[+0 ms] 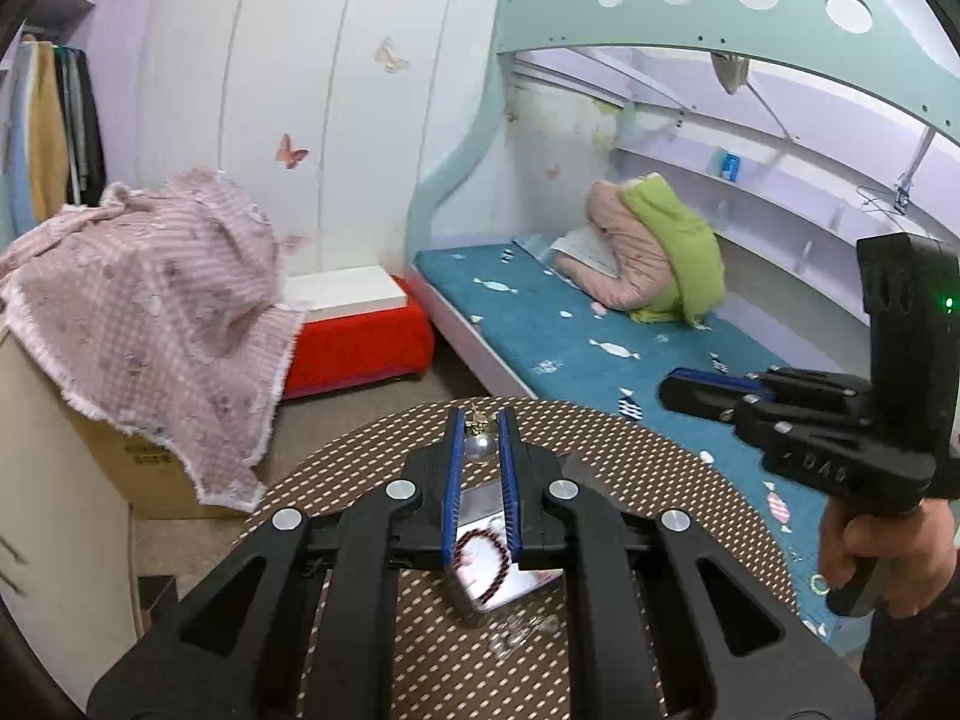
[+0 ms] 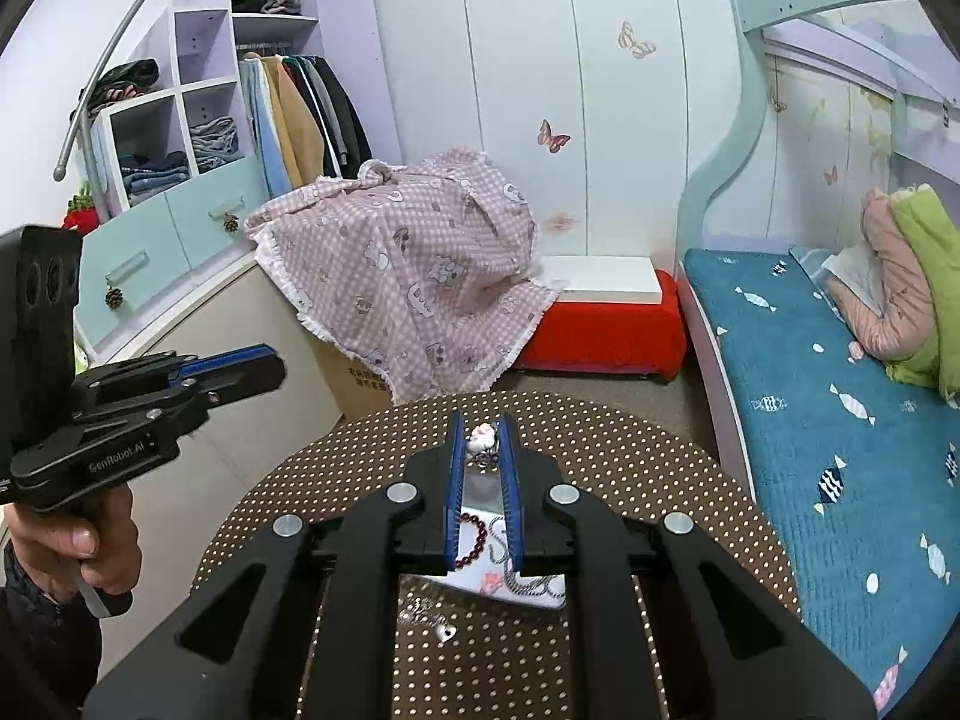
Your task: Organize jewelry
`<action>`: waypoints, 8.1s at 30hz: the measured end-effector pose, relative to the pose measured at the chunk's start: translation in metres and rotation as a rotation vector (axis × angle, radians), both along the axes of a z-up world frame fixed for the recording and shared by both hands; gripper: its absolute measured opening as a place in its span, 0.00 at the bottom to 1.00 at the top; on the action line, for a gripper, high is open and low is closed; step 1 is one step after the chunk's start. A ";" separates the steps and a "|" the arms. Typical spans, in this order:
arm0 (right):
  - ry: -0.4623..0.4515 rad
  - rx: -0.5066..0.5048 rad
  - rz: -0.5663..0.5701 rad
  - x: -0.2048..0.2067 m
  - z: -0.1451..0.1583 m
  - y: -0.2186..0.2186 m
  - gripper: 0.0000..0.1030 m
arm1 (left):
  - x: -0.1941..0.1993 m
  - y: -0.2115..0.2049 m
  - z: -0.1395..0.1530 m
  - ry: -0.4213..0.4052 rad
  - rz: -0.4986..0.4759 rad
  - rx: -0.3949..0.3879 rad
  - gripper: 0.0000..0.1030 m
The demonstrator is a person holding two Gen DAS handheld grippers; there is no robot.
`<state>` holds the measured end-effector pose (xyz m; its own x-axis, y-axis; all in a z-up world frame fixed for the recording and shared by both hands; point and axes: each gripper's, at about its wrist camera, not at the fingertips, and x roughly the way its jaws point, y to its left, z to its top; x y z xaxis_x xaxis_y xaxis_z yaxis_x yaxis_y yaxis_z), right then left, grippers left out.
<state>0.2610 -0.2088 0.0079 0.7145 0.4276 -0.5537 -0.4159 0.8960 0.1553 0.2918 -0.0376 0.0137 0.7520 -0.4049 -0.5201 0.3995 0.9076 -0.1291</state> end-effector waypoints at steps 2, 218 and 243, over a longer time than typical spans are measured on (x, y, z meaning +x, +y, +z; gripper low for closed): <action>0.015 -0.002 -0.001 0.006 -0.003 0.000 0.10 | 0.008 -0.008 -0.002 0.016 -0.016 0.003 0.11; -0.139 -0.018 -0.497 -0.282 0.071 0.027 0.93 | -0.322 0.035 0.088 -0.251 0.347 0.088 0.95; -0.143 -0.022 -0.498 -0.281 0.070 0.027 0.93 | -0.330 0.038 0.088 -0.292 0.340 0.097 0.95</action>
